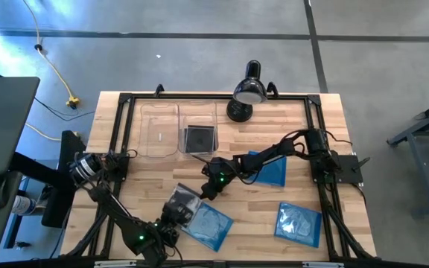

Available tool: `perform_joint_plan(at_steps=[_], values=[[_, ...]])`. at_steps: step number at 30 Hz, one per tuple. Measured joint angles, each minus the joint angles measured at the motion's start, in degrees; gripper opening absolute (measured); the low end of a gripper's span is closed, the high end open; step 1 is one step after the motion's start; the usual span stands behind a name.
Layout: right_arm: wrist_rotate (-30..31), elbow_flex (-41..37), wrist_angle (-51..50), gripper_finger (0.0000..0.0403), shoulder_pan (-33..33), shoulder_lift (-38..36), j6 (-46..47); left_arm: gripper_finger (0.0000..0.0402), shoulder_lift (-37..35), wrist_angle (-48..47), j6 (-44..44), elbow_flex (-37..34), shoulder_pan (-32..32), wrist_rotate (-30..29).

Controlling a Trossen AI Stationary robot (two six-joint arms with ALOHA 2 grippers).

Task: Pick & place jewel cases by type
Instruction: Put the black CD case into the right transparent bin

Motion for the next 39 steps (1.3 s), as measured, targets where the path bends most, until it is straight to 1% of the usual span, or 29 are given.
perform_joint_plan(at_steps=[6, 16, 24, 36, 39], values=[[0.7, 0.0, -0.3, 0.0032, 0.0, 0.0, 0.2, 0.0129, 0.0, -0.1, -3.0, -0.7, 1.5, 2.7], [0.6, 0.0, -0.3, 0.0032, 0.0, 0.0, -0.2, 0.0129, 0.0, 0.0, -3.1, -0.6, 1.0, 1.7], [0.7, 0.0, -0.5, 0.0032, 0.0, 0.0, -0.5, 0.0129, 0.0, 0.8, -2.7, -0.6, 1.1, 2.8], [1.0, -0.1, -0.5, 0.0032, 0.0, 0.0, -0.8, 0.0129, 0.0, 2.5, -2.7, -0.6, 1.0, 2.0], [1.0, -0.1, -0.5, 0.0032, 0.0, 0.0, -0.8, 0.0137, 0.0, 2.5, -2.7, -0.6, 1.1, 2.0]])
